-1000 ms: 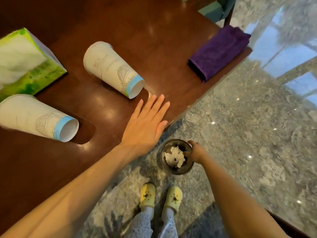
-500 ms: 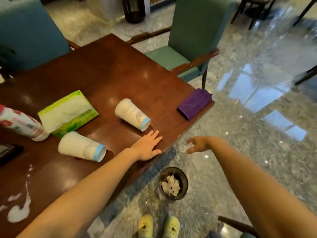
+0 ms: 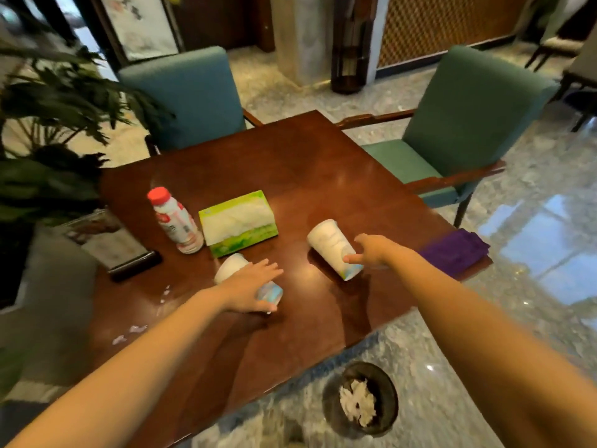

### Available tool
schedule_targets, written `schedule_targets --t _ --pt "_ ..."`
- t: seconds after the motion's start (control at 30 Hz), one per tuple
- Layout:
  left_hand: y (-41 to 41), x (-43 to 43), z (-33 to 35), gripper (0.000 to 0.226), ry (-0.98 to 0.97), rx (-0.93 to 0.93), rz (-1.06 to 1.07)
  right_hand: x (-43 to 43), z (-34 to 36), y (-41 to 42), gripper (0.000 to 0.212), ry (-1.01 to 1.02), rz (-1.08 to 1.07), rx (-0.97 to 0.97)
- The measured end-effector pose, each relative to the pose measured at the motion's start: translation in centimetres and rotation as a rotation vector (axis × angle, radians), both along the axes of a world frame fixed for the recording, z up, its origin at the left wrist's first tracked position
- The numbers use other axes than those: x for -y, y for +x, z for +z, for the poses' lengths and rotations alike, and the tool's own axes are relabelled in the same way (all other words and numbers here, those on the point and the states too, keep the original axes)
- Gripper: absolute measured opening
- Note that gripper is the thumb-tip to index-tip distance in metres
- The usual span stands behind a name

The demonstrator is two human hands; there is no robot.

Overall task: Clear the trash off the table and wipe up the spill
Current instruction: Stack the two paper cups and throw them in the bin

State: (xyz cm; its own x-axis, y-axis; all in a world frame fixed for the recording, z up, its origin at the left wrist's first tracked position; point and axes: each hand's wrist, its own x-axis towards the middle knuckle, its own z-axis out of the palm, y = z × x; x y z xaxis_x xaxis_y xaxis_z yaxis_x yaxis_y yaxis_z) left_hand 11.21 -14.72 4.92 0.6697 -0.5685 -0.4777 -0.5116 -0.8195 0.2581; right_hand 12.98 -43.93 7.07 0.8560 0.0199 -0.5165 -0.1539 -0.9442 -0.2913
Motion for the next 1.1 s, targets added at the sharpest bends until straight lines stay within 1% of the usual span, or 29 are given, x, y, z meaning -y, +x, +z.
schedule_targets --t 0.07,0.1,0.17,0.37,0.43,0.53,0.73,0.87,0.97,1.1 --pt "0.4 -1.4 -1.1 0.096 0.026 0.007 0.010 -2.0 -1.1 1.1 0.074 -0.015 -0.005 0.040" --pt "0.6 -1.9 -1.6 0.093 0.037 0.013 0.000 -2.9 -1.6 1.4 0.075 -0.029 -0.017 0.063" --pt "1.1 -2.4 -2.7 0.092 0.072 0.036 -0.033 -4.2 -3.0 1.8 0.079 -0.056 -0.043 0.088" --pt "2.9 -2.7 -4.7 0.088 0.071 0.145 -0.072 -5.3 -5.7 1.5 0.086 -0.080 -0.121 0.178" --pt "3.2 -2.9 -5.0 0.086 0.068 0.184 -0.090 -5.5 -6.5 1.3 0.083 -0.083 -0.144 0.186" --pt "3.6 -3.2 -5.4 0.081 0.021 0.206 -0.096 -6.0 -7.6 1.0 0.076 -0.061 -0.186 0.226" --pt "3.8 -2.2 -4.5 0.075 -0.050 0.226 -0.087 -5.2 -6.9 0.3 0.072 -0.018 -0.235 0.278" --pt "4.1 0.8 -3.0 0.072 -0.143 0.237 -0.092 -2.7 -5.0 -1.1 0.079 0.020 -0.276 0.300" --pt "4.2 3.8 -2.0 0.071 -0.209 0.247 -0.070 0.1 -3.6 -2.7 0.081 0.056 -0.322 0.274" --pt "3.6 8.6 -0.6 0.064 -0.329 0.206 -0.080 4.2 -1.8 -5.8 0.081 0.150 -0.475 0.269"
